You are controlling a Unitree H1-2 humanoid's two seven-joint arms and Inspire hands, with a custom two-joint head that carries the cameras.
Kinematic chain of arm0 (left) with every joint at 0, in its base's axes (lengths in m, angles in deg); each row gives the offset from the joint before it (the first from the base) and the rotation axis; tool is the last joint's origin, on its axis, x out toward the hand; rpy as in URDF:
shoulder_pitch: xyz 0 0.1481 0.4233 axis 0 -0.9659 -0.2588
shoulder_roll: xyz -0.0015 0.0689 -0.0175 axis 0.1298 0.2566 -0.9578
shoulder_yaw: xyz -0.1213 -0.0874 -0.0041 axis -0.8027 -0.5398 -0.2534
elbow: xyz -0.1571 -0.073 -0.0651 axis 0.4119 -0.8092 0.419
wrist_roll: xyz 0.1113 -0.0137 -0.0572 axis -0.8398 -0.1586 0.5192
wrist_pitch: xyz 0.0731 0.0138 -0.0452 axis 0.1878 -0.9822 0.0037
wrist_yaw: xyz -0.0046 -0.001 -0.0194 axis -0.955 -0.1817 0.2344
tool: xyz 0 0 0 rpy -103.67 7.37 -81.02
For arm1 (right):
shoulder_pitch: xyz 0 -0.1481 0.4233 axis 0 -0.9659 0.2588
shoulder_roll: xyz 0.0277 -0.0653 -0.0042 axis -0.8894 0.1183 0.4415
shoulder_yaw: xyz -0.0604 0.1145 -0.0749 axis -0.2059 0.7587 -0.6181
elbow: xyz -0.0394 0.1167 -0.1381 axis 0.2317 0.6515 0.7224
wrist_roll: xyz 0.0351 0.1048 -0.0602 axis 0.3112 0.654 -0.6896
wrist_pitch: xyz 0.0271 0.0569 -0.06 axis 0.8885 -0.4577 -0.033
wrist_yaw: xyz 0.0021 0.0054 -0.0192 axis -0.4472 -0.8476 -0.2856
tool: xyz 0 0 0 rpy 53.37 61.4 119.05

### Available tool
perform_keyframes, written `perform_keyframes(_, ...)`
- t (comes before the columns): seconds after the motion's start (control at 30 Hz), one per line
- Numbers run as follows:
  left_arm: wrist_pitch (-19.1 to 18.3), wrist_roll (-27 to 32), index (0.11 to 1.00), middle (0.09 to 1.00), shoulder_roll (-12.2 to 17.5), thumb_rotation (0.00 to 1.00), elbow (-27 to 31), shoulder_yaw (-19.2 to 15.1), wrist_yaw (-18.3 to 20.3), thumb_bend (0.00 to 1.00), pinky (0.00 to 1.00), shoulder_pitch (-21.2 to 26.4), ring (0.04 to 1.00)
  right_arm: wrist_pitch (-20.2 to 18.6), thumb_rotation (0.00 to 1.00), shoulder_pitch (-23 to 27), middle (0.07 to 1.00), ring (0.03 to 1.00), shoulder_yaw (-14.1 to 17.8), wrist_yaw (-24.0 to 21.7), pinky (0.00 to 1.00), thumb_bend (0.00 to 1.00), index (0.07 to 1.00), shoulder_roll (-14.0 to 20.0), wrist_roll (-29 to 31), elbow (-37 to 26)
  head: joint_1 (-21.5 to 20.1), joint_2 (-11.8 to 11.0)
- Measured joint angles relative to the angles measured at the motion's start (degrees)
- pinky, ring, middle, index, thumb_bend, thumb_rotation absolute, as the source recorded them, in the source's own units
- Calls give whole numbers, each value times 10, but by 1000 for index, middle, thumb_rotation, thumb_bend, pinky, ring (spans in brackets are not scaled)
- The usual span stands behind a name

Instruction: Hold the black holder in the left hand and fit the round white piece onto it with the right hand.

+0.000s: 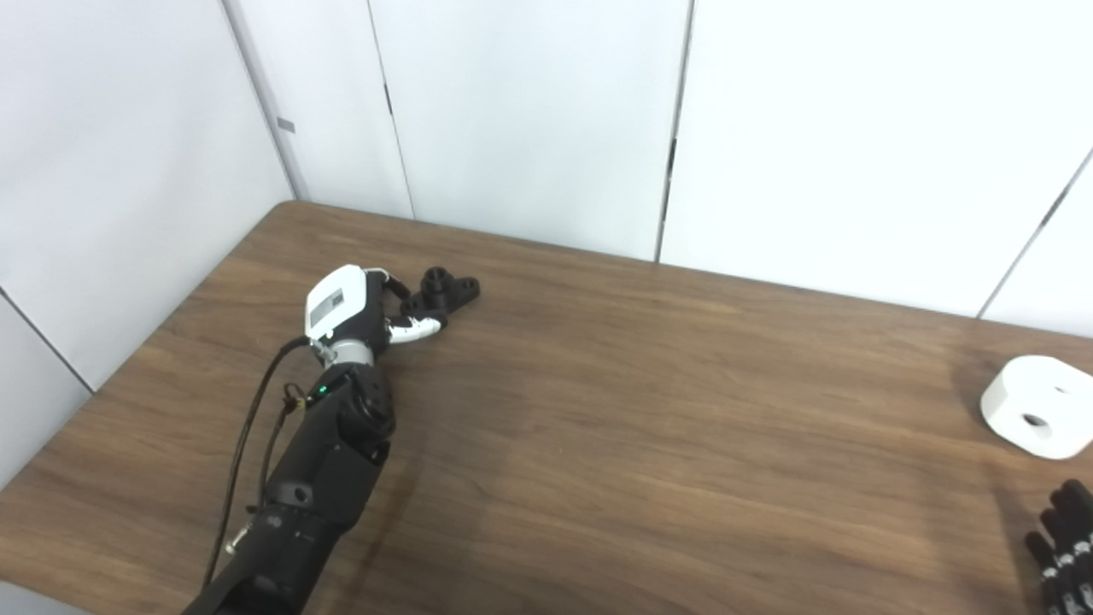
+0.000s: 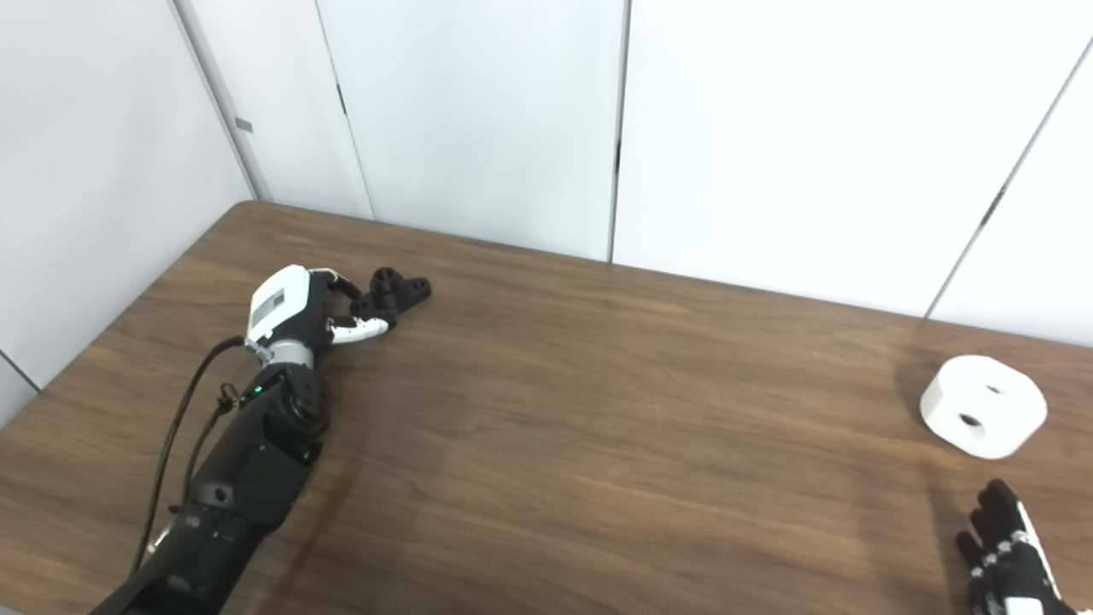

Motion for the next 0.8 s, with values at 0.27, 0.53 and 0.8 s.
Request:
perform_keyframes(0.27, 0, 3, 618, 804, 0, 295, -1, 0, 0, 818, 947, 1, 897, -2, 847, -1, 987, 1000, 0, 0, 987, 623, 961, 0, 1, -2, 0, 3)
perform_keyframes(0.53, 0, 2, 611, 800, 0, 283, -1, 0, 8, 800, 950, 2, 894, -2, 844, -3, 983, 1000, 0, 1, 982, 613, 955, 0, 2, -3, -1, 4)
perform_keyframes(0.8, 0, 3, 491, 796, 0, 81, -1, -1, 10, 538, 970, 3, 893, -3, 855, -3, 987, 1000, 0, 2, 991, 613, 960, 0, 3, -4, -3, 4)
